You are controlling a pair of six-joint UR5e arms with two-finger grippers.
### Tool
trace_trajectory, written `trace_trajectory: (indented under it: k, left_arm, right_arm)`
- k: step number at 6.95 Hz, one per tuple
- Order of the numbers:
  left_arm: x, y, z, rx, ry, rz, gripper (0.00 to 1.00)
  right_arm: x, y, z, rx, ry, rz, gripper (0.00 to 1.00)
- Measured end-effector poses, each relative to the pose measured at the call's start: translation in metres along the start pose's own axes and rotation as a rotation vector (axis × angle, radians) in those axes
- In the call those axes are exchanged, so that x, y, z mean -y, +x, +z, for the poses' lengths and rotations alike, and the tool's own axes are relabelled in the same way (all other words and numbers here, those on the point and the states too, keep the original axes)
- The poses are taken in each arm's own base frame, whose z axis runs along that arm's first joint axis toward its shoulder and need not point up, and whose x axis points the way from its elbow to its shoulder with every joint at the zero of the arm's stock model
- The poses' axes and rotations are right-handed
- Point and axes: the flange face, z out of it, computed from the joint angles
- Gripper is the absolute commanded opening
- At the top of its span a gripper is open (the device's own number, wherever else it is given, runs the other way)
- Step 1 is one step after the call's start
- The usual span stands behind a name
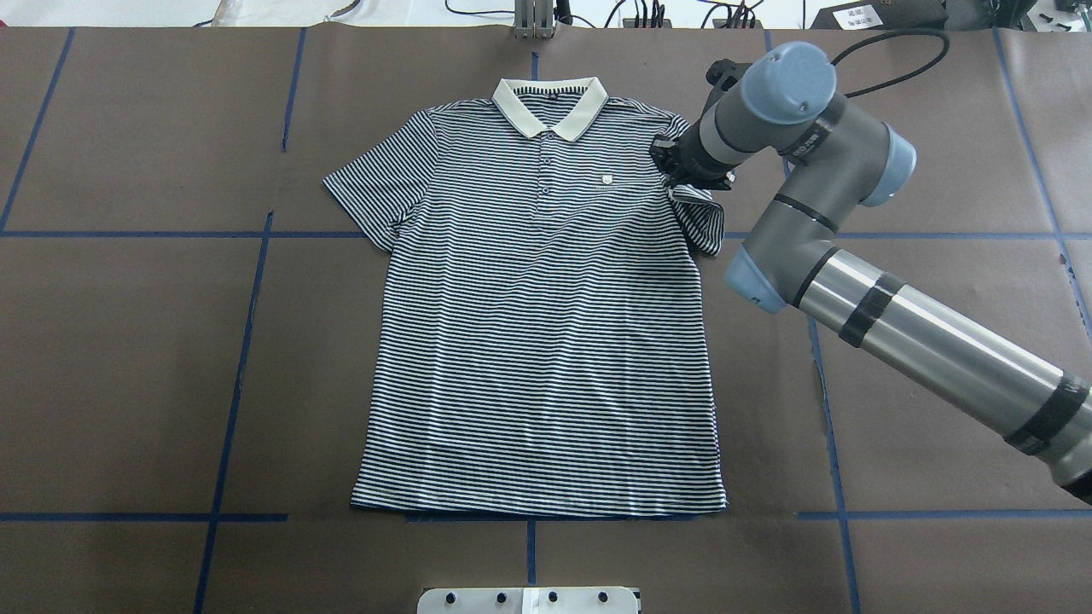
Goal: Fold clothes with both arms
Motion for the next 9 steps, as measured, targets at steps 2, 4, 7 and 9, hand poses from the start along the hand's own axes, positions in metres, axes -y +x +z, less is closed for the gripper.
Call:
trace_trajectory:
  k: [2, 4, 7, 9]
  left_arm:
    - [0.0, -0.001, 0.0, -0.001, -0.001, -0.002, 1.0]
    - [0.0, 0.001, 0.0, -0.008, -0.002, 0.001, 1.0]
    - [0.006, 0.056, 0.035, -0.114, -0.044, 0.043, 1.0]
    - [0.034, 0.155, 0.091, -0.181, -0.067, -0.003, 1.0]
  right_arm:
    - [-0.01, -0.063, 0.013, 0.005, 0.039, 0.025, 0.0]
    - [-0.001, -0.106, 0.02, -0.008, 0.089, 0.032, 0.99]
    - [0.003, -0.117, 0.017, -0.002, 0.12, 0.029, 1.0]
    - [-0.002, -0.12, -0.01, 0.058, 0.128, 0.019, 1.0]
